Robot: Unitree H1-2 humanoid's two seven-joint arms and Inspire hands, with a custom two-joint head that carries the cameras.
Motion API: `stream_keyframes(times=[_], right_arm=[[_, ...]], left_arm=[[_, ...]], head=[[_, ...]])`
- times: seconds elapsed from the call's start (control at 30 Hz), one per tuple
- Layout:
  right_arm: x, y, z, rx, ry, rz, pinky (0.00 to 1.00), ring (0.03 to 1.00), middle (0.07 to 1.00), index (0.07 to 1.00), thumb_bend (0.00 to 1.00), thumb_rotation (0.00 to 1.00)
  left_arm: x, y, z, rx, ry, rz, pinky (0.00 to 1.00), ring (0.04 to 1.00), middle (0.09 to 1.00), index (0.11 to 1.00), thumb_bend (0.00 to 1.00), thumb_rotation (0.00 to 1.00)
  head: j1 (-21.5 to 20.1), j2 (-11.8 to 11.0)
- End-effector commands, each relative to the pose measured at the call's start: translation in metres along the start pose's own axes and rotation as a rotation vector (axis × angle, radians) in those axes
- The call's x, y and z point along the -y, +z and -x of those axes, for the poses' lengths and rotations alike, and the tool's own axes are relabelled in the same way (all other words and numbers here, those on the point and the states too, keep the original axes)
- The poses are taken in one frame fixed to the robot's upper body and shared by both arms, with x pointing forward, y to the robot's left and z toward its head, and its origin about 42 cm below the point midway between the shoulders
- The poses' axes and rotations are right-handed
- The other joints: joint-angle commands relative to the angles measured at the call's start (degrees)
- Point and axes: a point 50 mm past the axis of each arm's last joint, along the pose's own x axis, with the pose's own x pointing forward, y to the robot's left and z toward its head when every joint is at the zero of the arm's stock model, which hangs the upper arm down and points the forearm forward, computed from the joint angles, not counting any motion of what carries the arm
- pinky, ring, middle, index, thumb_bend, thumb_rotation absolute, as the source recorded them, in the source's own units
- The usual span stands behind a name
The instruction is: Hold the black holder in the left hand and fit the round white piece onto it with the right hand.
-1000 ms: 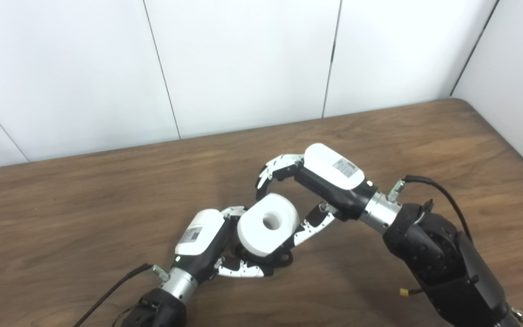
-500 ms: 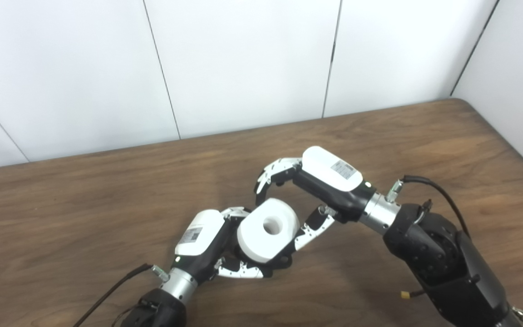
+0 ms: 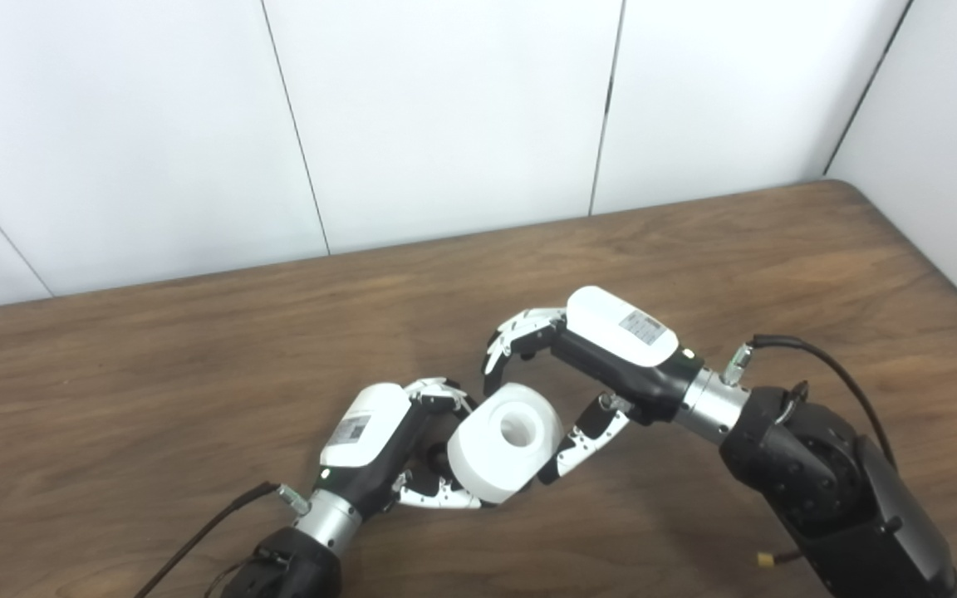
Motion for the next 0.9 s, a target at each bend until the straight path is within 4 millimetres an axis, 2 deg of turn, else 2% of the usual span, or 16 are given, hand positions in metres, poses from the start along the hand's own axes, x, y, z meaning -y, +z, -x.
stream_keyframes(times=[0.0,0.57,0.87], right_arm=[[0.010,0.001,0.002,0.030,-0.018,0.045,0.59,0.751,0.667,0.478,0.52,0.14],[0.016,-0.004,-0.012,0.044,-0.034,0.069,0.60,0.747,0.668,0.477,0.52,0.13],[0.028,0.000,-0.021,0.065,-0.031,0.112,0.61,0.753,0.668,0.477,0.52,0.13]], left_arm=[[-0.009,0.006,-0.004,0.031,0.033,0.005,0.95,0.835,0.715,0.483,0.52,0.05],[-0.005,0.012,-0.005,0.040,0.028,0.008,0.95,0.830,0.716,0.482,0.52,0.05],[-0.003,0.014,-0.006,0.039,0.027,0.010,0.95,0.831,0.713,0.483,0.52,0.05]], head=[[-0.1,0.1],[0.1,-0.1],[0.0,0.0]])
